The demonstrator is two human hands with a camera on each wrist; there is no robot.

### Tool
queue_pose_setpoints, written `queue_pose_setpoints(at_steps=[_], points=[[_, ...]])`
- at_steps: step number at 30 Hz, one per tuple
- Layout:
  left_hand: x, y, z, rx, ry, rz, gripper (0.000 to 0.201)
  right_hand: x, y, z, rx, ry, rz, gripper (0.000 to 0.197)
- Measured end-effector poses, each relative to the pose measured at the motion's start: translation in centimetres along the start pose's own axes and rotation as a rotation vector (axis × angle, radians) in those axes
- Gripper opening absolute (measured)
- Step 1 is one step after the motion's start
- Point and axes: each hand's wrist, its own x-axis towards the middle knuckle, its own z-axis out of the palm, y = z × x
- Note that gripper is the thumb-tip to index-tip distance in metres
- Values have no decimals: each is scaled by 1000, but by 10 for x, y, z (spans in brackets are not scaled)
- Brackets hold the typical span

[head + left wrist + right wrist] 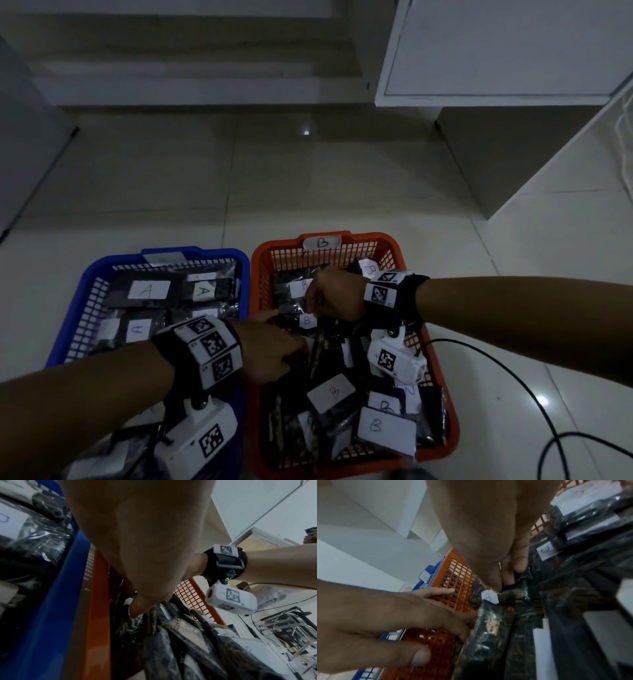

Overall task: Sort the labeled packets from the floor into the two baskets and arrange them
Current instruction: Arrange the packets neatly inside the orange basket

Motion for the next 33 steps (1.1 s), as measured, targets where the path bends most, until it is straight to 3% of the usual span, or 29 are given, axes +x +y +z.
queue_pose_setpoints(at_steps=[6,11,16,20,23,27,30,33], points=[[-1,-1,7,32,38,21,47,3,-5,2,-124,-73,-9,19],[-3,1,5,-36,77,29,42,3,-5,-4,-68,6,-25,11],[-5,3,6,-161,227,-4,33,-9,-2,-19,-65,-130,-39,17],[-5,5,7,-175,303,23,32,-18,-5,-4,-75,-293,-96,42],[-6,8,5,-171,265,18,30,-23,-5,6,-166,-276,-149,32],[-7,5,1,-255,273,33,29,-39,1,-21,29,-255,-30,16],[-10,3,1,-343,302,49,25,-50,10,-34,-39,-223,12,19],[-14,9,2,-429,348,86,19,-59,16,-22,-103,-281,67,21]])
